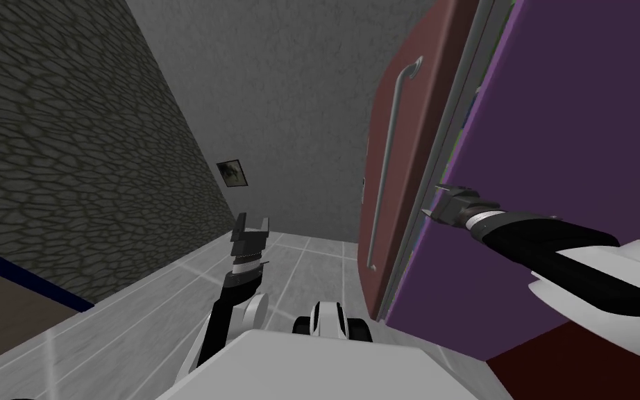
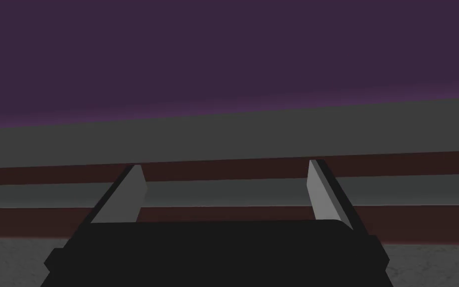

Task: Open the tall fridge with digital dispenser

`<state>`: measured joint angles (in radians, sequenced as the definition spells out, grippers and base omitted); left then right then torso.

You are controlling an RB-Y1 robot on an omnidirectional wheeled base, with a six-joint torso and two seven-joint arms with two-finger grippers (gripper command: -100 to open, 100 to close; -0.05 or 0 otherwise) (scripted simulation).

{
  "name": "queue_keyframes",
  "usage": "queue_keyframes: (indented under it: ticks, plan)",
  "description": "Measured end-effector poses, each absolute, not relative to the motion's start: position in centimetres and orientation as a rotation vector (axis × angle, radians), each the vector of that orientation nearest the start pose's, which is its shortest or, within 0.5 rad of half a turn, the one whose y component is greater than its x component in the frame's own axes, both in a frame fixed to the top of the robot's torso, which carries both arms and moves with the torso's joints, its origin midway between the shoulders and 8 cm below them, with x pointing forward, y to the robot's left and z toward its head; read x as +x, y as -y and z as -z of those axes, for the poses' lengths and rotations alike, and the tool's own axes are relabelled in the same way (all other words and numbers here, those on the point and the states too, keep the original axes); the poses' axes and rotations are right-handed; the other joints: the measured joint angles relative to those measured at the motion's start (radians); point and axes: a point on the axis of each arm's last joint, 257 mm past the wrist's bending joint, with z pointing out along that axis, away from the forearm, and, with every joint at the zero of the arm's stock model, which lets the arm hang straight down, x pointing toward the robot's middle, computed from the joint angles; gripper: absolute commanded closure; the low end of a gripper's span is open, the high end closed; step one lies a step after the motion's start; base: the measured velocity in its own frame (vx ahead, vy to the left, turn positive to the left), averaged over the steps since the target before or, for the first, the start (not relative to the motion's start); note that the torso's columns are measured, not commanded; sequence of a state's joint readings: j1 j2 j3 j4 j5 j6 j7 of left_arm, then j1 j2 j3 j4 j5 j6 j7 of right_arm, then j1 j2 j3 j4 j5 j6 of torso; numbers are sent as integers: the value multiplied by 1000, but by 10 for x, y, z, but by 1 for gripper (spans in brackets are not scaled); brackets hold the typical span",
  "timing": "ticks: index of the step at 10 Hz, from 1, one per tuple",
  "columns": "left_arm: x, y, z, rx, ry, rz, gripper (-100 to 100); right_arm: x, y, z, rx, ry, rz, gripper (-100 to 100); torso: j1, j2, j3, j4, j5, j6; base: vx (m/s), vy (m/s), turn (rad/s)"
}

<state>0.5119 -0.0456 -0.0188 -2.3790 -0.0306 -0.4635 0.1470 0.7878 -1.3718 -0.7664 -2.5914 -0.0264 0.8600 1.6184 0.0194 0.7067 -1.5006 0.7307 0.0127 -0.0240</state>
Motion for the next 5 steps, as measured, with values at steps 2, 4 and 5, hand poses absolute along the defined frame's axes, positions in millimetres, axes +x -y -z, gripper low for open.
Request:
queue_keyframes:
  ticks: [2,4,5]
  plan:
    - [329,-274,-58,-682,-515,1442,0,399,401,-90,-1100,-1325,1347,-100,-21,7,5,4,-7,14,1,43,-5]
    - [329,-274,-58,-682,-515,1442,0,400,397,-87,-1116,-1330,1330,-100,-31,14,11,4,-14,19,10,26,-20]
    - [329,-274,-58,-682,-515,1442,0,400,397,-86,-1119,-1330,1327,100,-31,15,12,2,-16,20,-30,24,-23]
